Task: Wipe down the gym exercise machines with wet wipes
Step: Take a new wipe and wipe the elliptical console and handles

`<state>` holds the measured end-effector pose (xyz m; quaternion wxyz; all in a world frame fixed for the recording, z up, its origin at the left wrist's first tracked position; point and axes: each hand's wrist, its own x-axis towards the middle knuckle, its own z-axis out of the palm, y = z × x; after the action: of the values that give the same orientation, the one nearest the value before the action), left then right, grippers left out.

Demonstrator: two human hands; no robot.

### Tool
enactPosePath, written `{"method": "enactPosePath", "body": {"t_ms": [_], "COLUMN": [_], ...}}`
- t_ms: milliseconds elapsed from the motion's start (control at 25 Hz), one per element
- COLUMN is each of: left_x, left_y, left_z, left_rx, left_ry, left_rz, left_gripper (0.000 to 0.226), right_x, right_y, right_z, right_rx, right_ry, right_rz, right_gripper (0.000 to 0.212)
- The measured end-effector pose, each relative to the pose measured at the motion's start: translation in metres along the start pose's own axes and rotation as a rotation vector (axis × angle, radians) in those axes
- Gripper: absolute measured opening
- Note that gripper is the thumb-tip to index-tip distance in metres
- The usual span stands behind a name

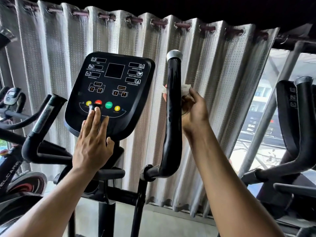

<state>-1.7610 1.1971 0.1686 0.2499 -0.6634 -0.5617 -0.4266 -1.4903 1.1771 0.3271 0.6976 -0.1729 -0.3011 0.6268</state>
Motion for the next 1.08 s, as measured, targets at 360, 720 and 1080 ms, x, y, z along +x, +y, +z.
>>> {"method": "enactPosePath", "body": {"t_ms": [360, 720, 1080], "left_x": [0.0, -0.001, -0.002], "left_y": [-0.002, -0.002, -0.005], "left_z": [0.002, 0.003, 0.004], "left_rx": [0.013, 0.0, 0.011], "left_ry": [0.005, 0.019, -0.015], "left_rz": [0.015, 0.009, 0.02], "left_gripper": [0.072, 0.072, 0.077], "right_x": [-0.045, 0.064, 0.041], "right_y": [0.017, -0.025, -0.079], "right_z": [-0.021, 0.042, 0.105], "right_rx": [-0.117, -0.654, -2.163], "right_ry": [-0.134, 0.125, -0.515], "right_rz": [0.161, -0.584, -1.107], "right_gripper": [0.02, 0.018, 0.015]}}
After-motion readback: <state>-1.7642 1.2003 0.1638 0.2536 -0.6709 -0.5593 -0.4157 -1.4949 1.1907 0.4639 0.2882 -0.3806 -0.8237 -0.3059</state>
